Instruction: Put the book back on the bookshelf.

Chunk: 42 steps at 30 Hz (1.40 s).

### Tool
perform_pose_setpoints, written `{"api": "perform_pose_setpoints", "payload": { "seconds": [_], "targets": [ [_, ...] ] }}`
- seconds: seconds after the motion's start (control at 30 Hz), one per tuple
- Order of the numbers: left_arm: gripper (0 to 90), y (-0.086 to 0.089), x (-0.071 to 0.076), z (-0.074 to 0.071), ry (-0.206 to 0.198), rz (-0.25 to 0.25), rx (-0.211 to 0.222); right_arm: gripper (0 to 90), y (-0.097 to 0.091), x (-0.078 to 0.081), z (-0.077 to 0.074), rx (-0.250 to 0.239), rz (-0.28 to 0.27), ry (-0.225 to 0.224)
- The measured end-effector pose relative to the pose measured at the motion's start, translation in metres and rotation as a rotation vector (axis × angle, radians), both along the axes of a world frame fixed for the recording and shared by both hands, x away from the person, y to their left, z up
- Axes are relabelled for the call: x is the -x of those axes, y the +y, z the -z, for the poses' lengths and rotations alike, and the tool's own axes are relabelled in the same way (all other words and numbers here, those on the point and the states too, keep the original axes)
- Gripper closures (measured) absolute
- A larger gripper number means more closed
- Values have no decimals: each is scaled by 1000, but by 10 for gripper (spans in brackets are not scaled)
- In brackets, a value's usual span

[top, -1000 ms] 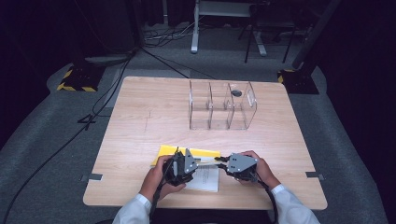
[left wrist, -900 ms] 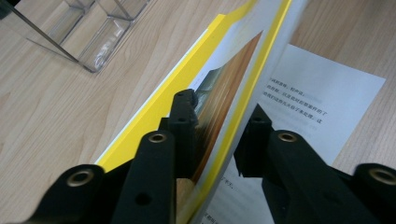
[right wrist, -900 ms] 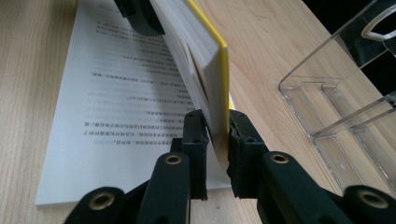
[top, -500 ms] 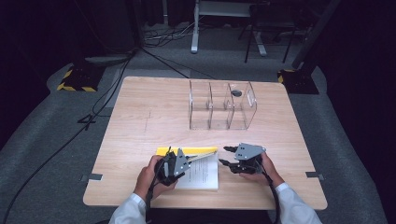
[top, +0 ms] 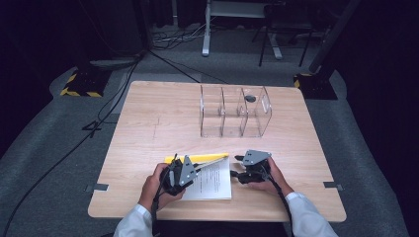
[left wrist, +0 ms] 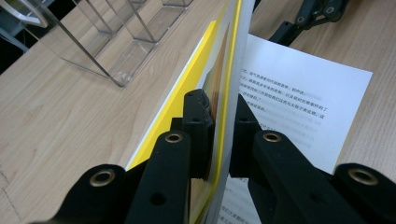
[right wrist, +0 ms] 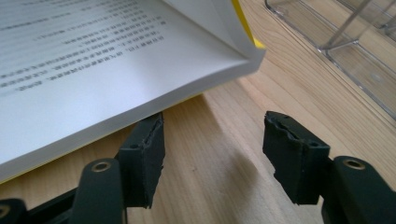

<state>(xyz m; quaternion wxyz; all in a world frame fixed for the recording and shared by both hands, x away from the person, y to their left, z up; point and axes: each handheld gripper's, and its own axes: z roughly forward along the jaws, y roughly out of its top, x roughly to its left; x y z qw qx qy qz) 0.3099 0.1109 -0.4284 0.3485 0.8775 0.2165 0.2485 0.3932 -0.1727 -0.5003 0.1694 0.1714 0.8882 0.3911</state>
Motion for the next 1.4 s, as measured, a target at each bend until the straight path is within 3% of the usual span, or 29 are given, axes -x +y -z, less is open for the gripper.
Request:
{"api": "perform_pose_setpoints", "payload": {
  "seconds": [0.23, 0.33, 0.37, 0.47, 0.6, 0.73, 0.87, 0.97, 1.03, 1.1, 1.2, 1.4],
  "targets": [
    [823, 0, 2, -4, -23, 23, 15, 367, 2, -3, 2, -21, 14, 13],
    [822, 4, 2, -4, -18, 28, 36, 396, -2, -2, -2, -82, 4, 16],
    [822, 4, 2, -4, -18, 28, 36, 396, -2, -2, -2, -82, 4, 16],
    [818, 9, 4, -6, -13, 30, 78, 445, -8, 1, -12, -171, -28, 12],
    [803, 15, 10, -5, -2, 31, 102, 446, -11, 4, -22, -237, -61, 14],
    [785, 20, 16, -1, 14, 19, 141, 446, -8, 11, -36, -260, -69, -19],
    [768, 21, 23, 6, 19, 22, 152, 443, -4, 16, -44, -287, -95, -21],
    [759, 15, 26, 15, 34, 35, 120, 434, 5, 19, -44, -272, -111, -5],
    [757, 10, 28, 19, 23, 34, 99, 418, 12, 22, -43, -250, -122, 0],
    [766, 10, 26, 20, 21, 35, 128, 418, 16, 23, -42, -244, -118, 1],
    [765, 8, 20, 19, 30, 57, 166, 418, 13, 24, -46, -275, -110, 6],
    [758, -7, 7, 15, 46, 105, 221, 419, 1, 26, -58, -307, -82, -27]
  ]
}}
